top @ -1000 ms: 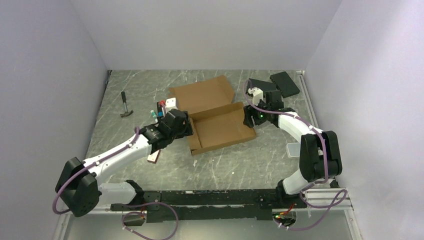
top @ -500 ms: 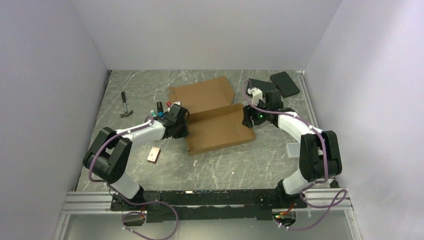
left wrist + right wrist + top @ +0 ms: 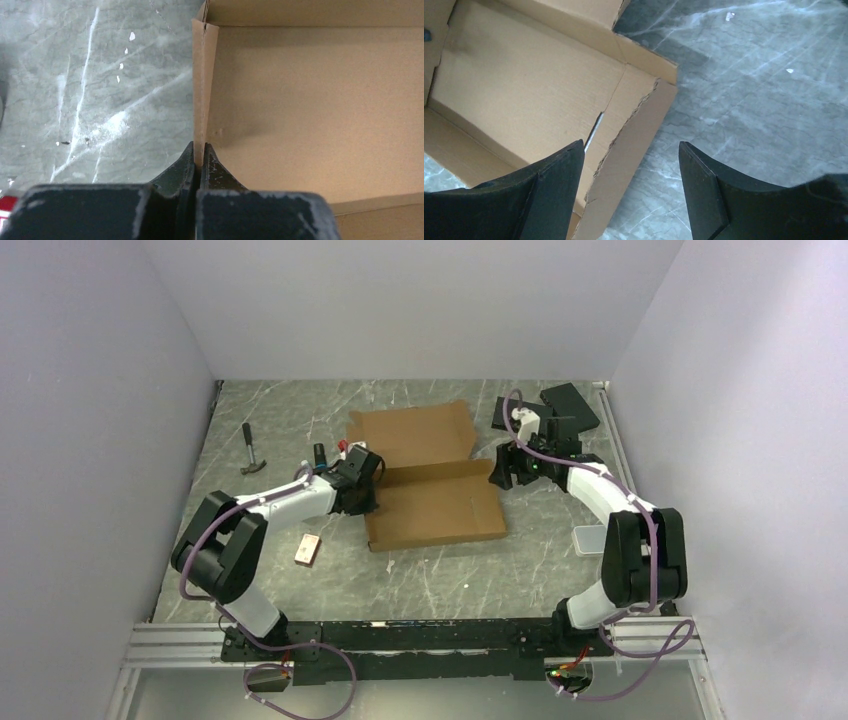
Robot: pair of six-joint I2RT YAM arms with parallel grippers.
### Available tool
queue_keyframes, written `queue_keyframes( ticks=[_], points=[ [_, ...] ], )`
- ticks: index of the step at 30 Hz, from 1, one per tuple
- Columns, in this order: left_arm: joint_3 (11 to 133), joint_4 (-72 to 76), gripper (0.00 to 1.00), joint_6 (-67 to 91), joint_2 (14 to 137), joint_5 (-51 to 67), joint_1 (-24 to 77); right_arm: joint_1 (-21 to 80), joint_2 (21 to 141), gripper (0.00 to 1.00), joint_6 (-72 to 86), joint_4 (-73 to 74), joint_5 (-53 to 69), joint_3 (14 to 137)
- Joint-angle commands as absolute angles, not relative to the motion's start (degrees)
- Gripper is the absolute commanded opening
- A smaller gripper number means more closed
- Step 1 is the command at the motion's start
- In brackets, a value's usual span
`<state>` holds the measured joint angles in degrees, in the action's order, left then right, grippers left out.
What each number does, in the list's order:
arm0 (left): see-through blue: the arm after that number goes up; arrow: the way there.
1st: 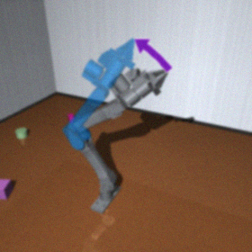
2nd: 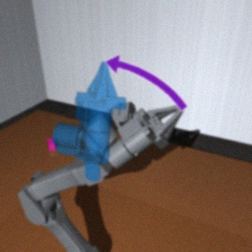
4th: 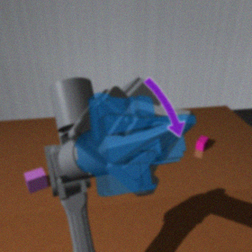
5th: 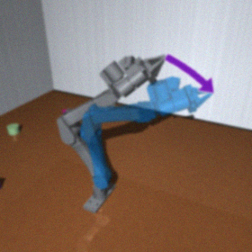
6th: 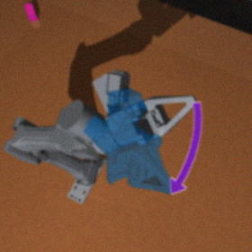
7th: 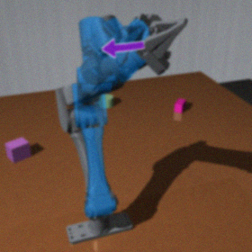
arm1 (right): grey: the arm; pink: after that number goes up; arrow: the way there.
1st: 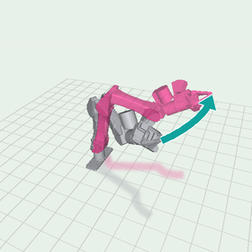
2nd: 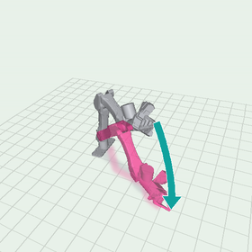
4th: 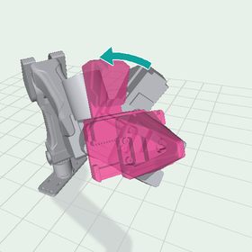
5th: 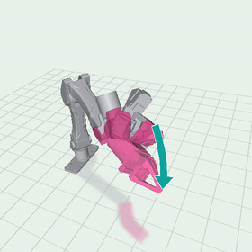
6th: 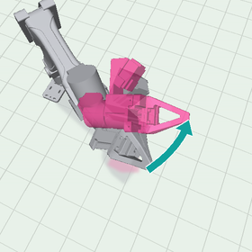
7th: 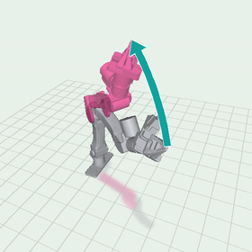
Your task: Fold the paper box
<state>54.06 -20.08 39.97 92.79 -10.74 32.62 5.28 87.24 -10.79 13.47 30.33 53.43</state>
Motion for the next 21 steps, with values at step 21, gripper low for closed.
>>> queue_keyframes(
  ticks=[21],
  points=[
    [54.1, -24.8, 0.00, 47.6, 87.7, -20.0, 37.8, 8.1, 93.3, 0.36, -10.4, 14.8, 18.8, 58.6]
  ],
)
